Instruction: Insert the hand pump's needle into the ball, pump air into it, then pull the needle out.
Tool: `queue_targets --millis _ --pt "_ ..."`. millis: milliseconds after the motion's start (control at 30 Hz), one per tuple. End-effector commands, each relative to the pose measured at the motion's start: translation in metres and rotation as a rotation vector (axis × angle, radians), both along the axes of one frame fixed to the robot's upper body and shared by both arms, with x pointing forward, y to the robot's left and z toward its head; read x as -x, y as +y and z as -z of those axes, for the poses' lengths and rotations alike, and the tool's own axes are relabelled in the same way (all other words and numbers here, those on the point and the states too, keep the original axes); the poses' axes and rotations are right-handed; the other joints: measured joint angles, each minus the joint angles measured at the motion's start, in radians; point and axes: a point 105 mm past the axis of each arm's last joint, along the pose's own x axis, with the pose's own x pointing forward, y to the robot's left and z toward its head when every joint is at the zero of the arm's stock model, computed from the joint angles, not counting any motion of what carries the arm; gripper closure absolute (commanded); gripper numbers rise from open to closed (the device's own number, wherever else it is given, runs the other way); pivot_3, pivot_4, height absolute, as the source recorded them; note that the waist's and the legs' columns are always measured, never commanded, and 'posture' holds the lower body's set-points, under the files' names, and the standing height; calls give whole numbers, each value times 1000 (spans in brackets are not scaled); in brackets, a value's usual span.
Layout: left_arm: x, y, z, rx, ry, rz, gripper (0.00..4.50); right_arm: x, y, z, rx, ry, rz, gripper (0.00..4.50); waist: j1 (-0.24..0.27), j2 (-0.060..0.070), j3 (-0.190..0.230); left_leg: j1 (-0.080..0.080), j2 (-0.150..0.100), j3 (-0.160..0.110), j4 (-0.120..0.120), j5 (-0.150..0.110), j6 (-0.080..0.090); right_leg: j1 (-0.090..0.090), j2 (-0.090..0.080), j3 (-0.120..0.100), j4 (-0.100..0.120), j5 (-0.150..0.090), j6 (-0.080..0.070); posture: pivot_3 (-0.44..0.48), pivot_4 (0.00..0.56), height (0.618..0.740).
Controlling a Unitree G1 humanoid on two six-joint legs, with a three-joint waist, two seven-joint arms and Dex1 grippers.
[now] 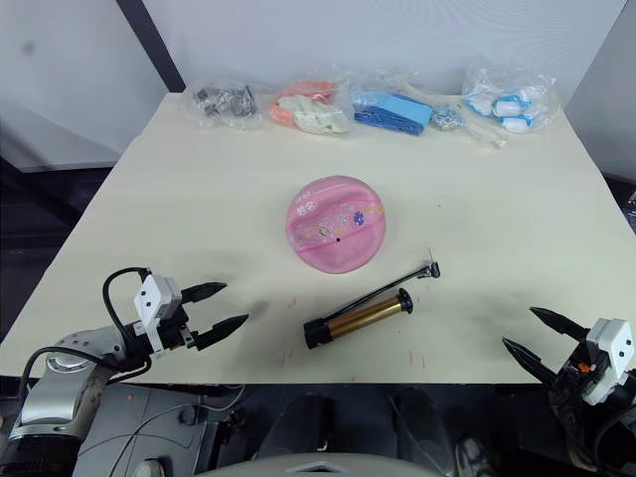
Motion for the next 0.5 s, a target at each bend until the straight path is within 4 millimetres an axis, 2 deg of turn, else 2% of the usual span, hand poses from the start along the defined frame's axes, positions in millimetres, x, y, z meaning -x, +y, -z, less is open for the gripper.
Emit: queue_targets --millis 33,300,500 --pt "-4 5 -15 -17 -56 0 0 3 -9 -9 22 -50 5 131 0 0 0 0 0 0 0 0 0 0 0 0 0 0 0 0 150 740" --pt "-5 9 -5 -3 -57 8 0 4 -11 -8 47 -73 -14 131 -1 0 0 0 0 0 0 0 0 0 0 0 0 0 0 0 150 740" --pt "-7 11 -1 -10 -61 25 0 3 -6 -13 44 -82 -36 131 0 0 0 0 0 1 0 0 0 0 0 0 0 0 0 0 150 740"
